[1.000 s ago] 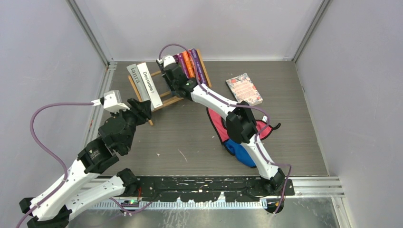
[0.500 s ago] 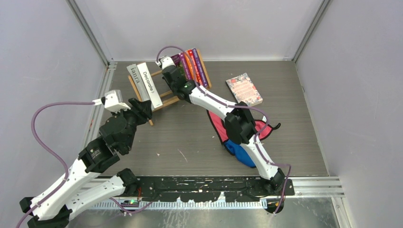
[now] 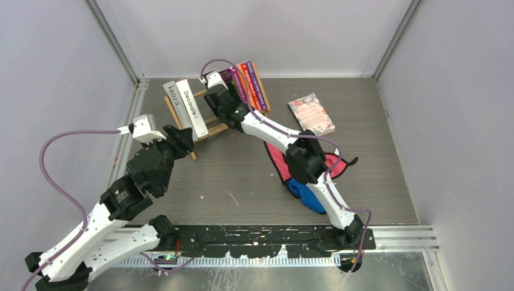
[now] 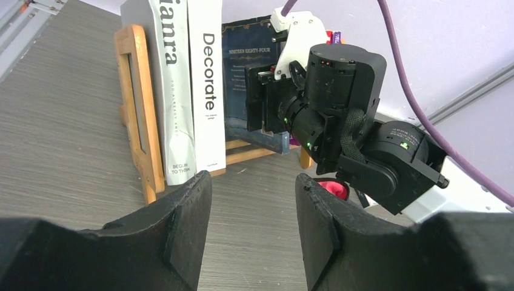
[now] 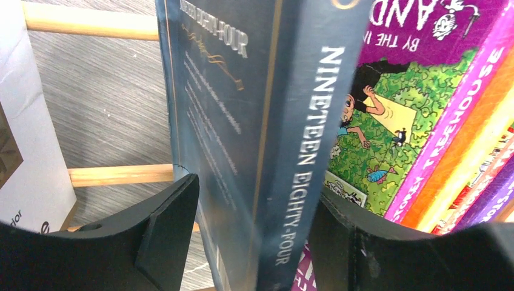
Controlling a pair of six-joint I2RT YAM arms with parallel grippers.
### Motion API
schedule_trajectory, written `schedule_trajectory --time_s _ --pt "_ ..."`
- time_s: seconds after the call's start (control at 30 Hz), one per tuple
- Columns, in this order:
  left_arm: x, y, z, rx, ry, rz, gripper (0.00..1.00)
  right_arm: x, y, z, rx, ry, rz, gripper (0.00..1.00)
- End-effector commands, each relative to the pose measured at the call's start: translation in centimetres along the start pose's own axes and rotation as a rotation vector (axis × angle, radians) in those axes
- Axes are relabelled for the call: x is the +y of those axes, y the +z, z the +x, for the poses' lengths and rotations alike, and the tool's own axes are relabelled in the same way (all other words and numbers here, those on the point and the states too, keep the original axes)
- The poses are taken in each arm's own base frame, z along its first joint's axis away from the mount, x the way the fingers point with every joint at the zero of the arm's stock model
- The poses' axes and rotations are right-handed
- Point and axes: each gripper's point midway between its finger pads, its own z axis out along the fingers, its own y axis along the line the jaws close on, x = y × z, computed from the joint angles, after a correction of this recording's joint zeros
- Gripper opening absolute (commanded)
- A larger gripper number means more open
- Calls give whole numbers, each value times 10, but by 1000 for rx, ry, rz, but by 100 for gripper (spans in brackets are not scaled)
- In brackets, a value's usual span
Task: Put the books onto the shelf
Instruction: Adjust the book on the shelf.
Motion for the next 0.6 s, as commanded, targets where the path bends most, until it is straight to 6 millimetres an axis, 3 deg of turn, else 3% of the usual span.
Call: schedule_trajectory --time_s 0.0,0.57 --pt "-3 -1 -13 -34 -36 12 53 -49 -20 -42 -82 48 126 68" --pt "-1 -5 -14 -32 -51 17 53 -73 -51 -69 -153 24 227 67"
